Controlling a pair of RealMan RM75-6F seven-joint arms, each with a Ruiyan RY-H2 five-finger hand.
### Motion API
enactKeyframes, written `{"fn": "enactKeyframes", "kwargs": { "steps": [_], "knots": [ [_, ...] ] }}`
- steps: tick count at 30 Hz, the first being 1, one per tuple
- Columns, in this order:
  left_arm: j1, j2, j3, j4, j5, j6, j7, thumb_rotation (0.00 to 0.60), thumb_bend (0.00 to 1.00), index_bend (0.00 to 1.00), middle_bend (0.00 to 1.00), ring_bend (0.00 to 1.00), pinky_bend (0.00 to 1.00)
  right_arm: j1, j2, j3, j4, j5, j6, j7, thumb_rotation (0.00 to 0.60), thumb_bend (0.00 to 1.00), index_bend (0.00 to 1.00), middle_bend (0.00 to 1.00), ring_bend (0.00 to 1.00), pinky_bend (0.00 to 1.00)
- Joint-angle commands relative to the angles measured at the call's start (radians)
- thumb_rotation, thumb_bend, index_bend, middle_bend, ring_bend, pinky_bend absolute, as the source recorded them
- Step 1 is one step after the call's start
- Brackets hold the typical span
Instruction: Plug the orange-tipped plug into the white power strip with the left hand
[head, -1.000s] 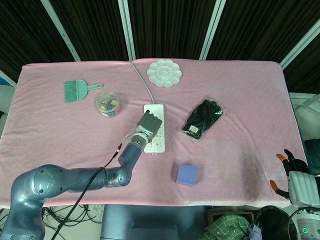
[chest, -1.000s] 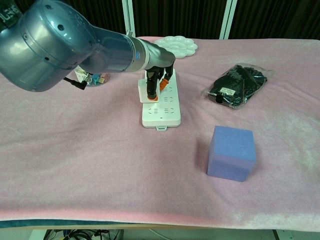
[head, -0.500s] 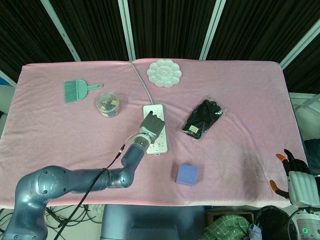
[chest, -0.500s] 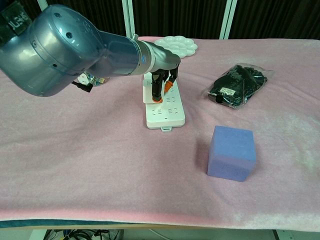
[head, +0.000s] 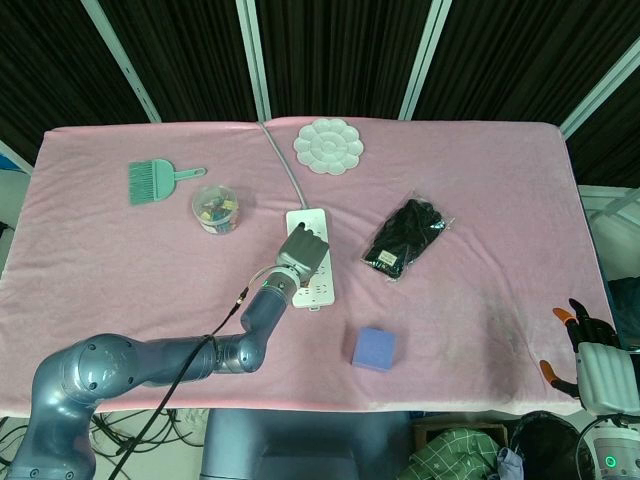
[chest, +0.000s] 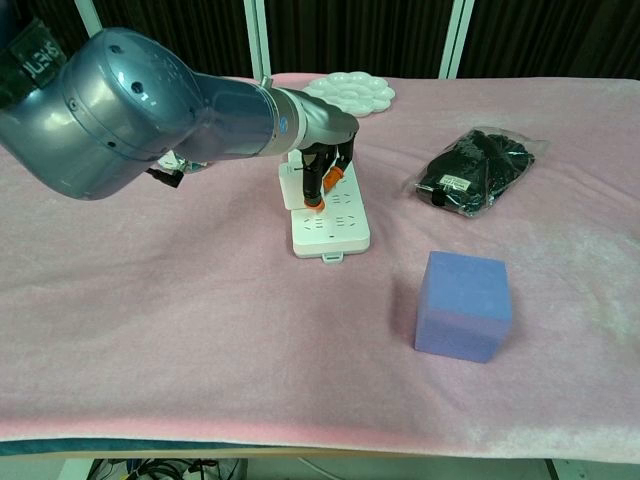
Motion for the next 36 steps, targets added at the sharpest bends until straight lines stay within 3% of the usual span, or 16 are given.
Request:
{"fn": "enactKeyframes", "kwargs": {
  "steps": [1,7,24,28,32,36],
  "knots": [
    [0.007,-0.011,-0.009,0.015,0.028,-0.008,-0.021,0.600,0.58,0.63,0.65,0.27,0.18,0.000,0.000,0.000,0.000,0.000,0.000,-0.001,0.600,0.20,0.18,0.06,0.17,0.14],
    [0.015,-0.031,-0.021,0.038,0.074,-0.009,-0.048,0.600,0.58,0.64,0.65,0.27,0.18,0.000,0.000,0.000,0.000,0.000,0.000,0.001,0.600,0.20,0.18,0.06,0.17,0.14],
    [0.035,-0.054,-0.008,0.080,0.074,-0.022,-0.035,0.600,0.58,0.63,0.64,0.27,0.18,-0.001,0.000,0.000,0.000,0.000,0.000,0.004,0.600,0.20,0.18,0.06,0.17,0.14],
    [0.040,-0.049,-0.002,0.085,0.075,-0.024,-0.029,0.600,0.43,0.47,0.50,0.22,0.18,-0.001,0.001,0.000,0.000,0.000,0.001,0.003,0.600,0.20,0.18,0.06,0.17,0.14],
    [0.035,-0.026,-0.014,0.052,0.061,-0.015,-0.020,0.600,0.27,0.29,0.31,0.11,0.15,0.000,0.001,0.000,-0.001,0.003,-0.002,0.003,0.600,0.20,0.18,0.06,0.17,0.14],
    [0.027,0.005,-0.031,-0.002,0.042,0.007,-0.013,0.600,0.22,0.20,0.16,0.02,0.10,0.000,0.001,0.000,-0.001,0.003,-0.003,0.002,0.600,0.20,0.18,0.06,0.17,0.14]
  ]
}}
